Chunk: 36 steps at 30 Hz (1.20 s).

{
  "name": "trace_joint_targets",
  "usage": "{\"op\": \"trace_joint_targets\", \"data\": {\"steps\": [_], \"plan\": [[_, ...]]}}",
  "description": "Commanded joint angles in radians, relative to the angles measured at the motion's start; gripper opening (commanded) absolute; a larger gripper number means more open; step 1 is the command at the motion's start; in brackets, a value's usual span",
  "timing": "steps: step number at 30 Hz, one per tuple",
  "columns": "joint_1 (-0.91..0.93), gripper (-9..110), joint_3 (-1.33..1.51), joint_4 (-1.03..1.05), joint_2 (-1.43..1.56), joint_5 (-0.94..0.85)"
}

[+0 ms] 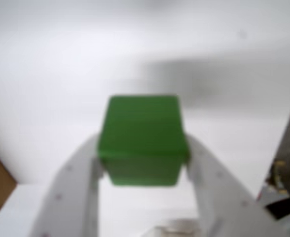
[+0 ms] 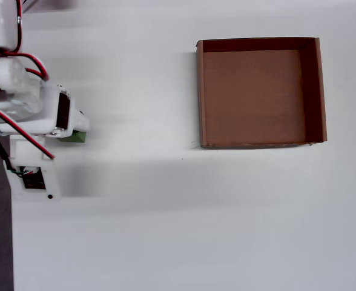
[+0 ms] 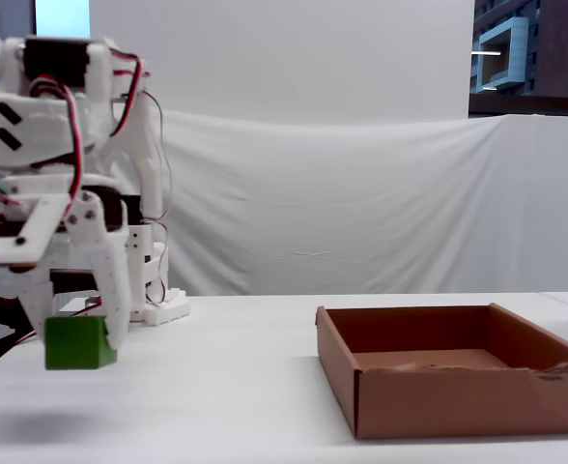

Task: Grasp a green cube and put it in a box.

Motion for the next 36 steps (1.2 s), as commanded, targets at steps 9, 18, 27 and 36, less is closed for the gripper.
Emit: {"op": "trace_joint_targets", "data": {"steps": [9, 18, 27, 36], "plan": [[-0.209, 15, 0.066, 0.120, 0.279, 0.063], [-0.463, 15, 0.103, 0.160, 0.373, 0.095], [-0.704, 15, 0.003, 0.179, 0.281, 0.181], [-0.779, 15, -0.267, 0.250, 0.041, 0.218]]}}
